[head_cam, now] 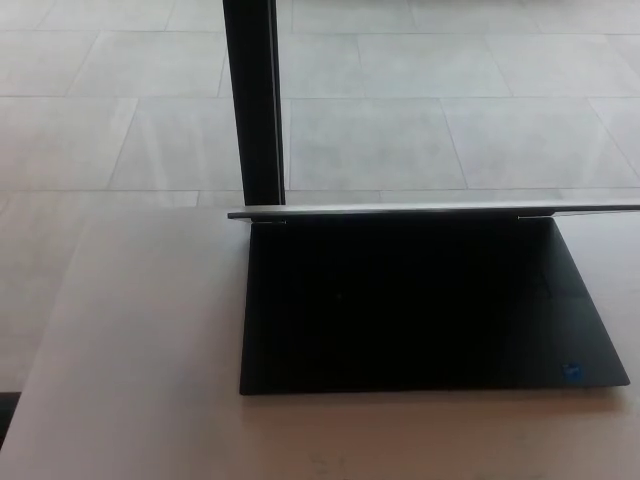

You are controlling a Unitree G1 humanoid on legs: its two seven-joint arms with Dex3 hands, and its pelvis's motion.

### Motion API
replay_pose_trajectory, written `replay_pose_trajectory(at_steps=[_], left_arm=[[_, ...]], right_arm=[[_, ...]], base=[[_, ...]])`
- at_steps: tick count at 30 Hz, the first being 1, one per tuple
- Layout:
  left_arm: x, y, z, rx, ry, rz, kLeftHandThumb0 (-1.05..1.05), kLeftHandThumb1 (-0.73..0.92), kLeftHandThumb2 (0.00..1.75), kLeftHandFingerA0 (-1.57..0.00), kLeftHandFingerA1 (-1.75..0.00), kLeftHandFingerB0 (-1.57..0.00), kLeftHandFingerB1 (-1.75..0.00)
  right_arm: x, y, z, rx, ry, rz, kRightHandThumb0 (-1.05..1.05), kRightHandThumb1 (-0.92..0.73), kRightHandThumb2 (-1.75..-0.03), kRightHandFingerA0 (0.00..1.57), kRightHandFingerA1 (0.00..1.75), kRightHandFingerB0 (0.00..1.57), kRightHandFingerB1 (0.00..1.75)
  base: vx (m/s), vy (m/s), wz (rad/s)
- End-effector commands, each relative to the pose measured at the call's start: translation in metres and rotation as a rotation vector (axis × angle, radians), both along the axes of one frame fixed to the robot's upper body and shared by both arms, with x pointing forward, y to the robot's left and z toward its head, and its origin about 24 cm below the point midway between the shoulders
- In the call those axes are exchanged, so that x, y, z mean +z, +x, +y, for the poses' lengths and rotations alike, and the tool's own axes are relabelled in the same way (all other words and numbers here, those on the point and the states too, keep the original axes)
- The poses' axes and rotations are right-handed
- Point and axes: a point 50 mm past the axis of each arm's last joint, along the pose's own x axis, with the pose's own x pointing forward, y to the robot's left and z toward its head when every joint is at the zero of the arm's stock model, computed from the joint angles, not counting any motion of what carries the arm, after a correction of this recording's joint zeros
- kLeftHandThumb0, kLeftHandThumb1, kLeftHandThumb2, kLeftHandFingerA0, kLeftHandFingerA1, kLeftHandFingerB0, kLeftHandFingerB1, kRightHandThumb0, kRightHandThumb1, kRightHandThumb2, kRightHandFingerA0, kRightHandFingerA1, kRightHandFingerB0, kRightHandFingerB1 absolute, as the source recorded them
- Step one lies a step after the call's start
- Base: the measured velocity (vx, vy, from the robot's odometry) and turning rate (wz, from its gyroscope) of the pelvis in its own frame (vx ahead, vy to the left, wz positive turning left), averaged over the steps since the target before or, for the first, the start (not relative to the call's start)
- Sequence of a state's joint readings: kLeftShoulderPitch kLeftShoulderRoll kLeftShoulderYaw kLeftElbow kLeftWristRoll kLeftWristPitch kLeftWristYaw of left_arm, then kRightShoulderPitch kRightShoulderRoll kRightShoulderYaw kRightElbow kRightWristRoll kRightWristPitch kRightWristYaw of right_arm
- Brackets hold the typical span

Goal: The robot uses its right hand to push down on the lid of a laptop kept in the middle of the desk to close it

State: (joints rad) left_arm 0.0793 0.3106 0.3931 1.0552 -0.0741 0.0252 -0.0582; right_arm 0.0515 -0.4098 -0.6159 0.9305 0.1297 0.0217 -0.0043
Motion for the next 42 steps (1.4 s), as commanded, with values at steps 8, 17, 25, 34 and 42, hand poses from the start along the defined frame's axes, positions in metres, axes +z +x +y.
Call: replay_pose_trajectory(at_steps=[8,17,25,34,42], left_arm=[[0.029,-0.011,0.051,0.535,-0.027,-0.295,-0.83,0.92,0.77,-0.5,-0.65,-0.43,-0.47],[0.032,-0.007,0.054,0.567,-0.032,-0.325,-0.82,0.92,0.76,-0.5,-0.66,-0.44,-0.5],[0.031,-0.015,0.054,0.565,-0.025,-0.313,-0.81,0.92,0.76,-0.53,-0.65,-0.46,-0.49],[0.033,-0.008,0.055,0.578,-0.019,-0.328,-0.81,0.92,0.73,-0.53,-0.64,-0.49,-0.49],[0.034,-0.011,0.057,0.565,-0.025,-0.307,-0.88,0.77,0.94,-0.5,-0.69,-0.41,-0.53]], right_arm=[[0.098,0.007,-0.069,-0.524,0.015,-0.744,-0.83,-0.92,-0.74,0.4,1.43,0.07,0.85],[0.206,0.088,-0.033,-0.033,-0.208,-0.972,-0.85,-0.92,-0.83,0.03,1.23,0.0,0.49],[0.304,0.155,0.075,0.61,-0.61,-1.002,-0.93,-0.92,-0.77,0.11,0.53,0.11,0.36],[0.308,0.207,0.151,1.0,-0.908,-0.834,-0.37,-0.41,-1.09,0.02,0.53,0.0,0.49],[0.27,0.238,0.2,1.262,-0.994,-0.631,-0.93,-0.92,-0.79,0.04,0.43,0.17,0.35]], base=[[0.0,0.0,0.0],[0.0,0.0,0.0],[0.0,0.0,0.0],[0.0,0.0,0.0],[0.0,0.0,0.0]])
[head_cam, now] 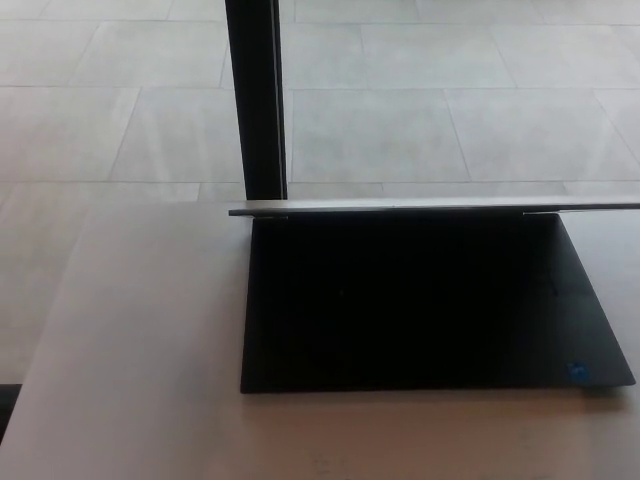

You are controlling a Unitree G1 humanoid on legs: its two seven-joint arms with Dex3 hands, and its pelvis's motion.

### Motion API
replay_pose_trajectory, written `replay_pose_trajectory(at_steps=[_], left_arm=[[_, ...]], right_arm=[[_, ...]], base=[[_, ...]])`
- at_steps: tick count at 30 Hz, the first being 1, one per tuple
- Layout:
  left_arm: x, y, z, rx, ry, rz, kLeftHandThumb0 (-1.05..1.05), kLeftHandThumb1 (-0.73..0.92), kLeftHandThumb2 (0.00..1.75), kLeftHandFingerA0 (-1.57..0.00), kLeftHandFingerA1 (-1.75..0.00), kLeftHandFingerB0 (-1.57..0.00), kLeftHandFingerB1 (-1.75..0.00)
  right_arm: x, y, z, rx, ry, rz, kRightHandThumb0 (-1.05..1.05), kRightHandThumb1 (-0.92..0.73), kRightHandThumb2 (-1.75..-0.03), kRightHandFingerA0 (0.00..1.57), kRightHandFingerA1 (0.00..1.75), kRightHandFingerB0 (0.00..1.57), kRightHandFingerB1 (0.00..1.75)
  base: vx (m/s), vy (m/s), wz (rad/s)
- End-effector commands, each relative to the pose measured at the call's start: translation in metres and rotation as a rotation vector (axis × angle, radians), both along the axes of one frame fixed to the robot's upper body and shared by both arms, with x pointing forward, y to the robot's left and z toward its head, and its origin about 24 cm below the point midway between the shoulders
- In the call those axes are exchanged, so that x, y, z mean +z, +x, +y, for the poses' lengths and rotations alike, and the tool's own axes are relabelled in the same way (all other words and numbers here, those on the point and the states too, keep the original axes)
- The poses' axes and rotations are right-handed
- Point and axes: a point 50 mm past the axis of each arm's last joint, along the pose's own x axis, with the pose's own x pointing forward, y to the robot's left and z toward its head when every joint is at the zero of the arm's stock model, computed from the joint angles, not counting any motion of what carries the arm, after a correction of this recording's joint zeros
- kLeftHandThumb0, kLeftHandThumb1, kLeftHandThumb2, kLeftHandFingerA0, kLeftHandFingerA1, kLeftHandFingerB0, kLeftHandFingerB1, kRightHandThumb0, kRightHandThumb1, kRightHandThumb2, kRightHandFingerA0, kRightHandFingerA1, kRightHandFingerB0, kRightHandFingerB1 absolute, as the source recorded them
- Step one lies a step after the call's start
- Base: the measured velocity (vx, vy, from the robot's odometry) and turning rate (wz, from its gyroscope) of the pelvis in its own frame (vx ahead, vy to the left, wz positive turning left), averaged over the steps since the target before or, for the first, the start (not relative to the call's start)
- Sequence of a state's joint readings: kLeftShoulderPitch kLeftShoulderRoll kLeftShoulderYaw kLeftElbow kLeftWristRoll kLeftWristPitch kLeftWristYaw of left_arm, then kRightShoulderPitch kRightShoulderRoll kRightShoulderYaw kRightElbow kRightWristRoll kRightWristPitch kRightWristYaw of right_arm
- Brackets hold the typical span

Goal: The robot uses its right hand to push down on the lid of a laptop kept in the middle of the desk to close it

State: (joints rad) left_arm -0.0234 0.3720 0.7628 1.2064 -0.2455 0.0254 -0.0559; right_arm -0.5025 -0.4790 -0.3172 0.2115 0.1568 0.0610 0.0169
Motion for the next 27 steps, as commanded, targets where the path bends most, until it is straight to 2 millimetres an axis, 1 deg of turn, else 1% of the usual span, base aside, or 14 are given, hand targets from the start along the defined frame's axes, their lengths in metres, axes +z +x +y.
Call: replay_pose_trajectory(at_steps=[1,3,4,5,6,7,10,12,17,20,24,25,26,27], left_arm=[[0.015,-0.003,0.019,0.091,0.039,-0.046,-0.83,0.92,0.75,-0.5,-0.67,-0.42,-0.48],[0.014,-0.003,0.019,0.079,0.035,-0.054,-0.83,0.92,0.76,-0.48,-0.67,-0.41,-0.47],[0.014,-0.003,0.019,0.081,0.038,-0.052,-0.89,0.78,0.95,-0.48,-0.69,-0.38,-0.52],[0.014,-0.002,0.019,0.077,0.039,-0.043,-0.89,0.79,0.93,-0.48,-0.67,-0.4,-0.51],[0.014,-0.004,0.019,0.081,0.038,-0.039,-0.89,0.79,0.93,-0.48,-0.67,-0.4,-0.51],[0.014,-0.004,0.019,0.083,0.035,-0.043,-0.85,0.92,0.76,-0.47,-0.66,-0.42,-0.46],[0.014,-0.005,0.019,0.106,0.043,-0.049,-0.84,0.92,0.73,-0.51,-0.66,-0.46,-0.48],[0.013,-0.006,0.019,0.126,0.036,-0.056,-0.83,0.92,0.75,-0.5,-0.66,-0.46,-0.49],[0.014,-0.009,0.02,0.113,0.043,-0.042,-0.83,0.92,0.75,-0.51,-0.65,-0.46,-0.47],[0.014,-0.008,0.019,0.122,0.034,-0.055,-0.83,0.92,0.75,-0.49,-0.63,-0.46,-0.47],[0.013,-0.009,0.019,0.115,0.031,-0.053,-0.84,0.92,0.76,-0.48,-0.64,-0.45,-0.47],[0.013,-0.008,0.019,0.123,0.037,-0.053,-0.83,0.92,0.75,-0.51,-0.65,-0.47,-0.49],[0.013,-0.008,0.019,0.122,0.036,-0.051,-0.82,0.92,0.76,-0.5,-0.64,-0.47,-0.48],[0.013,-0.008,0.019,0.121,0.037,-0.05,-0.83,0.92,0.75,-0.52,-0.65,-0.47,-0.48]], right_arm=[[0.003,0.033,0.103,0.285,-0.792,0.101,-0.94,-0.91,-0.81,0.02,0.42,0.16,0.33],[-0.004,0.036,0.11,0.304,-0.834,0.131,-0.93,-0.91,-0.82,0.03,0.42,0.16,0.33],[-0.007,0.037,0.112,0.315,-0.844,0.14,-0.94,-0.91,-0.81,0.02,0.42,0.16,0.34],[-0.015,0.038,0.117,0.345,-0.876,0.173,-0.85,-0.77,-1.14,0.05,0.46,0.1,0.43],[-0.018,0.039,0.121,0.359,-0.89,0.185,-0.85,-0.77,-1.14,0.05,0.46,0.1,0.43],[-0.02,0.04,0.122,0.364,-0.897,0.19,-0.89,-0.92,-0.76,0.07,0.43,0.2,0.33],[-0.038,0.043,0.13,0.421,-0.926,0.263,-0.85,-0.92,-0.74,0.14,0.46,0.26,0.32],[-0.062,0.041,0.132,0.456,-0.978,0.337,-0.83,-0.92,-0.75,0.17,0.47,0.27,0.33],[-0.104,0.03,0.125,0.485,-1.07,0.461,-0.79,-0.92,-0.71,0.22,0.47,0.28,0.32],[-0.112,0.03,0.12,0.475,-1.113,0.486,-0.78,-0.92,-0.71,0.23,0.49,0.25,0.31],[-0.118,0.031,0.113,0.45,-1.157,0.549,-0.78,-0.92,-0.7,0.23,0.47,0.29,0.31],[-0.122,0.032,0.107,0.432,-1.165,0.584,-0.81,-0.77,-1.15,0.23,0.56,0.23,0.47],[-0.124,0.033,0.104,0.42,-1.173,0.595,-0.8,-0.92,-0.69,0.27,0.48,0.31,0.33],[-0.127,0.033,0.097,0.403,-1.179,0.617,-0.8,-0.92,-0.69,0.29,0.48,0.33,0.34]], base=[[0.0,0.0,0.0],[0.0,0.0,0.0],[0.0,0.0,0.0],[0.0,0.0,0.0],[0.0,0.0,0.0],[0.0,0.0,0.0],[0.0,0.0,0.0],[0.0,0.0,0.0],[0.0,0.0,0.0],[0.0,0.0,0.0],[0.0,0.0,0.0],[0.0,0.0,0.0],[0.0,0.0,0.0],[0.0,0.0,0.0]])
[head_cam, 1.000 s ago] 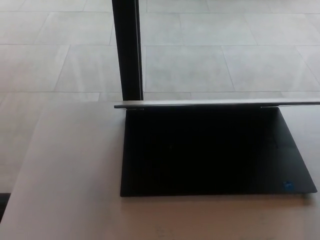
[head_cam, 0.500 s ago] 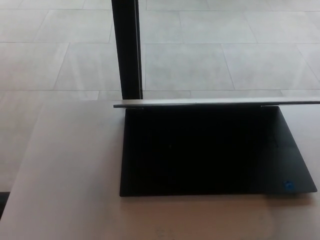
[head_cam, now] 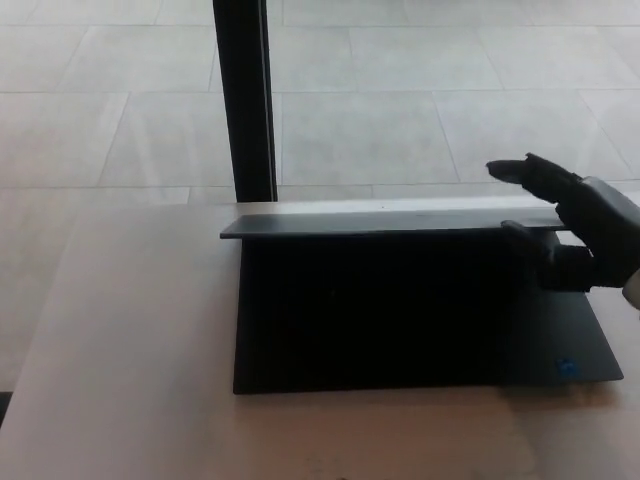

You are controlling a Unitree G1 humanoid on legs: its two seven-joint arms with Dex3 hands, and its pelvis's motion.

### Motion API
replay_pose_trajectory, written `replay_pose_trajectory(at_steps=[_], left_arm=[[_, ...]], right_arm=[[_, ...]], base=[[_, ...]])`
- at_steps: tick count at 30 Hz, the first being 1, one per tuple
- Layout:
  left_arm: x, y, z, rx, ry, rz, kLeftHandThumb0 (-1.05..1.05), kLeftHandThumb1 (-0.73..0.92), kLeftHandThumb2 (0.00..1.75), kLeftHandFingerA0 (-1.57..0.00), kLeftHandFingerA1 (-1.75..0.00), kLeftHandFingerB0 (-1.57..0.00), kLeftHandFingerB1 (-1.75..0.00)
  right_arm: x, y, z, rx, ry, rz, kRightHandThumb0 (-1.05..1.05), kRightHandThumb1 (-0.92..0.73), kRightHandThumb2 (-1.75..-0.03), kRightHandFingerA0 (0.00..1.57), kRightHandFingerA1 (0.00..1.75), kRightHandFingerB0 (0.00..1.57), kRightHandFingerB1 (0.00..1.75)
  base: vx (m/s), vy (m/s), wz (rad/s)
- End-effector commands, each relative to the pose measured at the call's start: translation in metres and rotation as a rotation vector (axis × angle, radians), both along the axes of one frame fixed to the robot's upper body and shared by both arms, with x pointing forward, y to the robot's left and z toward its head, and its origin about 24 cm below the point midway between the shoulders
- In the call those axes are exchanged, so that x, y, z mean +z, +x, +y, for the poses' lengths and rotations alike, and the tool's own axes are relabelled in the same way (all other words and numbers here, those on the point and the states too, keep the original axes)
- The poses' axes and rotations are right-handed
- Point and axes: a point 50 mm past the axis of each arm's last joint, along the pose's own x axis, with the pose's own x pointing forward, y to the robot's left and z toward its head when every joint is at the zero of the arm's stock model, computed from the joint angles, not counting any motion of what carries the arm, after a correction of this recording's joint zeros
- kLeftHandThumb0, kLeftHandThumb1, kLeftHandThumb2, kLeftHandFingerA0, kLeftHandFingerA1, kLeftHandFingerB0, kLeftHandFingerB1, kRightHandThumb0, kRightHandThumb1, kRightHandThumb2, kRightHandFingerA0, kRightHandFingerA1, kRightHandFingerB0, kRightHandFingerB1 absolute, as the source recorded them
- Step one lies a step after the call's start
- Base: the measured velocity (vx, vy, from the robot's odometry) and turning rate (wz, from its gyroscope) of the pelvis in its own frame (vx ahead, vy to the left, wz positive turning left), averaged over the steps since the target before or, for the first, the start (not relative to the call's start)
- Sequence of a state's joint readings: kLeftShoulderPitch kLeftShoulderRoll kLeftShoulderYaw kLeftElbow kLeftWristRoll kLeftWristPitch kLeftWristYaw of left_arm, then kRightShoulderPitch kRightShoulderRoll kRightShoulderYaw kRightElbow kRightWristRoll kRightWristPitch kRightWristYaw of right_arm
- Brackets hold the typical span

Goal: The robot uses its right hand to push down on the lid of a laptop kept in the middle of the desk to close it

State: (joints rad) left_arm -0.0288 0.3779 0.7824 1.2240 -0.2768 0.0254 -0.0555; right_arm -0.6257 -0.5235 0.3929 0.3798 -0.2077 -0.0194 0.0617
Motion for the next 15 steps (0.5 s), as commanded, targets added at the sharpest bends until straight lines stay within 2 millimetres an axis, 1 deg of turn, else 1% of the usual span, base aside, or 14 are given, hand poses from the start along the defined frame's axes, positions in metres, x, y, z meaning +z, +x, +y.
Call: replay_pose_trajectory(at_steps=[1,5,7,10,11,12,14,15], left_arm=[[0.013,-0.006,0.018,0.078,0.053,-0.025,-0.83,0.92,0.75,-0.52,-0.65,-0.47,-0.48],[0.015,-0.004,0.019,0.072,0.046,-0.046,-0.84,0.92,0.76,-0.48,-0.65,-0.44,-0.48],[0.015,-0.003,0.019,0.072,0.054,-0.042,-0.85,0.92,0.75,-0.5,-0.66,-0.46,-0.48],[0.017,-0.002,0.021,0.081,0.053,-0.048,-0.84,0.92,0.74,-0.51,-0.67,-0.48,-0.49],[0.017,-0.002,0.021,0.081,0.054,-0.045,-0.84,0.92,0.74,-0.51,-0.67,-0.48,-0.49],[0.017,-0.002,0.021,0.076,0.05,-0.045,-0.85,0.92,0.76,-0.48,-0.68,-0.44,-0.48],[0.018,-0.002,0.022,0.085,0.056,-0.041,-0.85,0.92,0.75,-0.51,-0.67,-0.47,-0.48],[0.018,-0.001,0.022,0.078,0.055,-0.041,-0.85,0.92,0.75,-0.5,-0.68,-0.45,-0.49]], right_arm=[[-0.058,-0.009,-0.029,0.025,-0.481,0.207,-0.8,-0.92,-0.69,0.29,0.48,0.33,0.34],[-0.061,-0.011,-0.041,0.005,-0.51,0.234,-0.8,-0.92,-0.72,0.3,0.47,0.31,0.34],[-0.064,-0.014,-0.047,-0.002,-0.512,0.254,-0.8,-0.92,-0.71,0.31,0.45,0.31,0.34],[-0.074,-0.028,-0.058,0.03,-0.56,0.279,-0.84,-0.92,-0.74,0.32,0.49,0.31,0.34],[-0.077,-0.03,-0.059,0.035,-0.566,0.29,-0.83,-0.92,-0.72,0.31,0.5,0.31,0.35],[-0.079,-0.034,-0.06,0.044,-0.574,0.297,-0.83,-0.92,-0.72,0.32,0.5,0.31,0.36],[-0.086,-0.039,-0.062,0.06,-0.588,0.308,-0.83,-0.92,-0.71,0.34,0.51,0.32,0.35],[-0.092,-0.046,-0.067,0.062,-0.597,0.341,-0.88,-0.78,-0.86,0.35,0.53,0.29,0.4]], base=[[0.0,0.0,0.0],[0.0,0.0,0.0],[0.0,0.0,0.0],[0.0,0.0,0.0],[0.0,0.0,0.0],[0.0,0.0,0.0],[0.0,0.014,0.08],[0.0,0.0,0.0]])
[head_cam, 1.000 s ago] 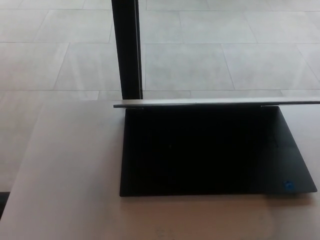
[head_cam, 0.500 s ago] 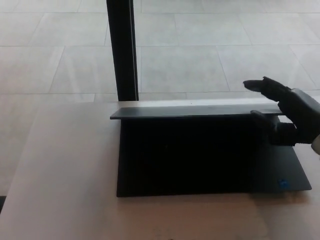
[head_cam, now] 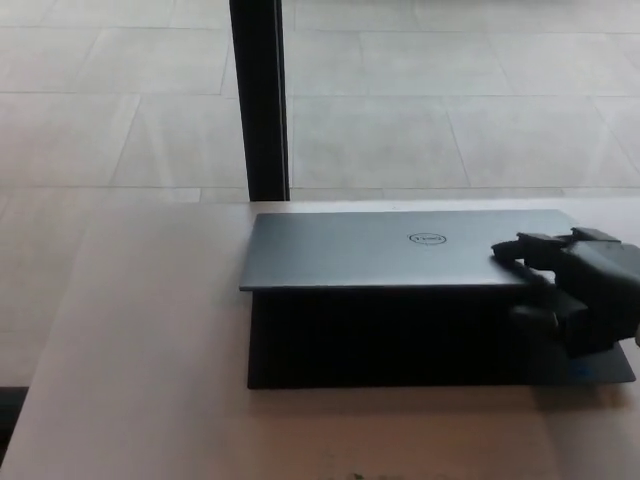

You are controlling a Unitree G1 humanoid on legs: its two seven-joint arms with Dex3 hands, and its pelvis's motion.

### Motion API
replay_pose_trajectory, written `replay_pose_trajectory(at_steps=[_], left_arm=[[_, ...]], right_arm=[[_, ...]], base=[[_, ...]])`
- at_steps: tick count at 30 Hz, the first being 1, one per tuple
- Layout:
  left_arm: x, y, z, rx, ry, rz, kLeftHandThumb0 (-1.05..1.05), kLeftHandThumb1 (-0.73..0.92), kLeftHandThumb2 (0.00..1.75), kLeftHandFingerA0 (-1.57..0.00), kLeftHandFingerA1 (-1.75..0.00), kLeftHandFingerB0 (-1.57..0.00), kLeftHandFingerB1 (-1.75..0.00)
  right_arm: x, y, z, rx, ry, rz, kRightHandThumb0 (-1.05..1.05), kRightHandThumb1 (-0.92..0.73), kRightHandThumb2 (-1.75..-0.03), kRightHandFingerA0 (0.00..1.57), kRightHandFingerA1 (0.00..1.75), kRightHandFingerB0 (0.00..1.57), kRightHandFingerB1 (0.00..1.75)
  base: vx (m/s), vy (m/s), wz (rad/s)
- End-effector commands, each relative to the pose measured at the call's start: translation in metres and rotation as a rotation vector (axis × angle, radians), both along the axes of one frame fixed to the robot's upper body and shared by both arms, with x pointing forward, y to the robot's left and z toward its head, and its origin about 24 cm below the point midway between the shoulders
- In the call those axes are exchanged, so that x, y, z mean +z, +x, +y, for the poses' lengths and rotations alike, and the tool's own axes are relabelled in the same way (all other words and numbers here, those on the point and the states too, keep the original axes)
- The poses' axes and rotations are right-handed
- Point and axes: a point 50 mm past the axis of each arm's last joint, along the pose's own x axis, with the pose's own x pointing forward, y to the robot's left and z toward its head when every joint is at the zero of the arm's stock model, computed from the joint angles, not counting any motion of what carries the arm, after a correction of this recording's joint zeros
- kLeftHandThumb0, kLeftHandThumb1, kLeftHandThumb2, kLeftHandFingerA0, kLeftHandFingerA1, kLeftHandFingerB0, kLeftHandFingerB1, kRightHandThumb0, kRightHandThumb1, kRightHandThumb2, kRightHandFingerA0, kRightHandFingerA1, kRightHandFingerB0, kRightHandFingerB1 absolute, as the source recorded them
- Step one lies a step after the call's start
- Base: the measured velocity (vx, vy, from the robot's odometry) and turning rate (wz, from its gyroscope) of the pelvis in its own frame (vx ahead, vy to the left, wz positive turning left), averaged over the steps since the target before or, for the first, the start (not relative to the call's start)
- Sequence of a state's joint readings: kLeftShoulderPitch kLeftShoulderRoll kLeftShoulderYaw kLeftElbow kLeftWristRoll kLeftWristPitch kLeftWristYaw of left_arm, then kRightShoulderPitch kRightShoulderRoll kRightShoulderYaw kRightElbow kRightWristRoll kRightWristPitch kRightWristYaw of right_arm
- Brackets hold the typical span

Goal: The robot uses its right hand to push down on the lid of a laptop kept in the middle of the desk to close it

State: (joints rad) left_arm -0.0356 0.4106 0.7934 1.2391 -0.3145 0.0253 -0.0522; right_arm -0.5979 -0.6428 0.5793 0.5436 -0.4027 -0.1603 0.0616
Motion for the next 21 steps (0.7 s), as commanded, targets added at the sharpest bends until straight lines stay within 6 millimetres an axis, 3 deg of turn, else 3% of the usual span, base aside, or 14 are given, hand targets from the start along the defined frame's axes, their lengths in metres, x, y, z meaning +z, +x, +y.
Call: replay_pose_trajectory(at_steps=[1,2,3,4,18,19,20,21], left_arm=[[0.01,0.0,0.012,0.032,0.043,-0.005,-0.85,0.92,0.75,-0.51,-0.69,-0.45,-0.49],[0.01,-0.001,0.012,0.026,0.041,-0.004,-0.85,0.92,0.76,-0.51,-0.69,-0.44,-0.49],[0.01,-0.001,0.011,0.024,0.041,-0.004,-0.85,0.92,0.76,-0.51,-0.69,-0.44,-0.49],[0.009,-0.001,0.011,0.031,0.04,-0.007,-0.83,0.92,0.76,-0.51,-0.69,-0.46,-0.49],[0.01,0.001,0.012,0.041,0.037,-0.019,-0.85,0.92,0.75,-0.5,-0.66,-0.45,-0.47],[0.01,0.001,0.012,0.038,0.037,-0.021,-0.91,0.77,0.94,-0.48,-0.69,-0.4,-0.53],[0.01,0.001,0.012,0.033,0.037,-0.021,-0.87,0.92,0.76,-0.49,-0.67,-0.44,-0.48],[0.01,0.0,0.012,0.031,0.038,-0.016,-0.87,0.92,0.76,-0.49,-0.67,-0.44,-0.48]], right_arm=[[-0.05,-0.037,-0.041,-0.036,-0.206,0.223,-0.82,-0.92,-0.7,0.38,0.48,0.33,0.33],[-0.054,-0.04,-0.042,-0.046,-0.206,0.245,-0.87,-0.79,-0.85,0.34,0.51,0.27,0.38],[-0.055,-0.041,-0.043,-0.05,-0.206,0.254,-0.87,-0.79,-0.85,0.34,0.51,0.27,0.38],[-0.069,-0.051,-0.045,-0.062,-0.205,0.279,-0.81,-0.92,-0.71,0.4,0.5,0.33,0.34],[-0.088,-0.062,-0.051,-0.167,-0.063,0.331,-0.83,-0.92,-0.74,0.38,0.52,0.31,0.36],[-0.088,-0.062,-0.051,-0.168,-0.062,0.331,-0.84,-0.92,-0.74,0.38,0.53,0.3,0.36],[-0.087,-0.061,-0.052,-0.169,-0.06,0.329,-0.84,-0.92,-0.73,0.39,0.53,0.31,0.35],[-0.085,-0.06,-0.052,-0.168,-0.06,0.326,-0.84,-0.92,-0.73,0.39,0.53,0.31,0.35]], base=[[0.02,-0.007,0.07],[0.0,0.0,0.0],[0.0,0.0,0.0],[0.0,0.0,0.0],[0.0,0.0,0.0],[0.0,0.0,0.0],[0.0,0.0,0.0],[0.0,0.0,0.0]])
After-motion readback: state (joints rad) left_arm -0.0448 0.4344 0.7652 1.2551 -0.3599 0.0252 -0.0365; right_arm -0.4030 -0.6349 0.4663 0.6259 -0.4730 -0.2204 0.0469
